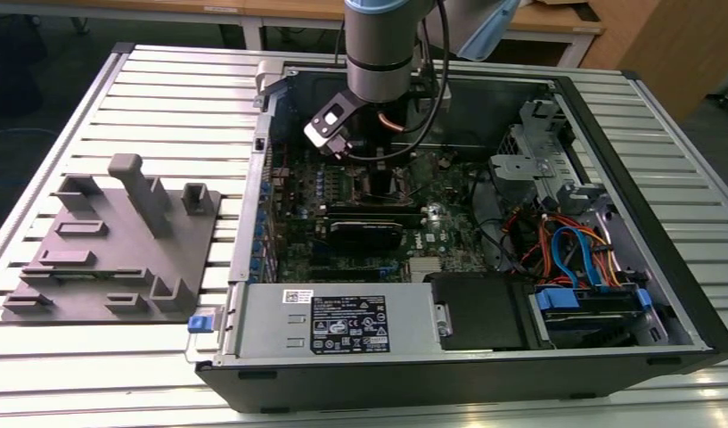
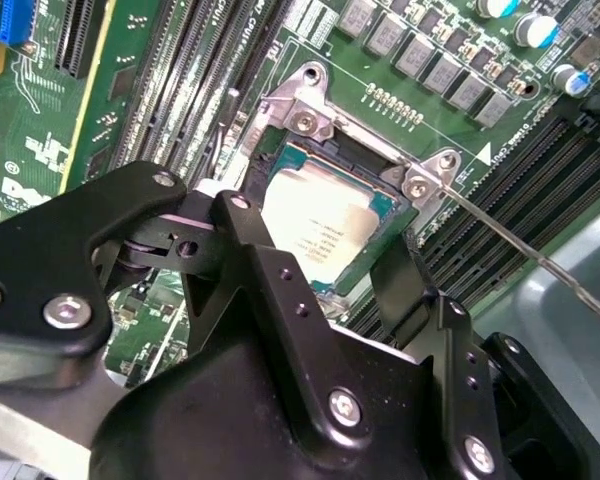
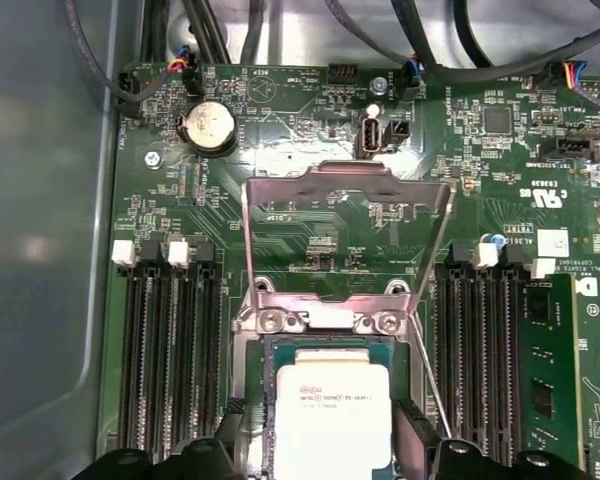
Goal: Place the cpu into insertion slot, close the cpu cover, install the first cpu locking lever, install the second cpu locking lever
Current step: 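Place the cpu into insertion slot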
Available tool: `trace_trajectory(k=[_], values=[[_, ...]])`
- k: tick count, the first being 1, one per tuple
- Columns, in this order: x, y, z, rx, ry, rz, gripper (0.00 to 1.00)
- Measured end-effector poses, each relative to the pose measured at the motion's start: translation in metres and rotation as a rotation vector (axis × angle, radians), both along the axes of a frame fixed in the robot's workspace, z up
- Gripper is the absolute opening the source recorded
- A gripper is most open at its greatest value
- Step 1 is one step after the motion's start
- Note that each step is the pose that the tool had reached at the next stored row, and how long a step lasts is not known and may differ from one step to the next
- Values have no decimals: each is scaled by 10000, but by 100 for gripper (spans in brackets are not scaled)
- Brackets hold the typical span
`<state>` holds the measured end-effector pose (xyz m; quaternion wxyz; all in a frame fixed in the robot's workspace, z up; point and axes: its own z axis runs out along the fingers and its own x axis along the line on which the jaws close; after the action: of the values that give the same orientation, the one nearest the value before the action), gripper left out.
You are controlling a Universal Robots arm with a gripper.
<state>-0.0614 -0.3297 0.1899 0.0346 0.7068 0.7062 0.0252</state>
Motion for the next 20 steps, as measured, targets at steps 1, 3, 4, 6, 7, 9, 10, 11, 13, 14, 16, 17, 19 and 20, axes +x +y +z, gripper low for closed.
trace_trajectory(k=[1,3,4,6,7,9,10,11,13,14,16,17,19,20], values=[[0,3,0,10,1,1,67],[0,9,-3,28,0,1,67],[0,11,-4,35,0,1,67],[0,12,-4,45,1,2,67],[0,12,-4,46,1,1,67],[0,12,-4,48,1,-1,67],[0,9,-4,48,1,0,67],[0,4,-4,48,1,0,67],[0,-9,-4,47,1,3,67],[0,-16,-4,47,1,4,67],[0,-31,-4,47,1,14,67],[0,-39,-4,47,1,21,67],[0,-56,-4,47,1,34,67],[0,-65,-4,47,1,39,67]])
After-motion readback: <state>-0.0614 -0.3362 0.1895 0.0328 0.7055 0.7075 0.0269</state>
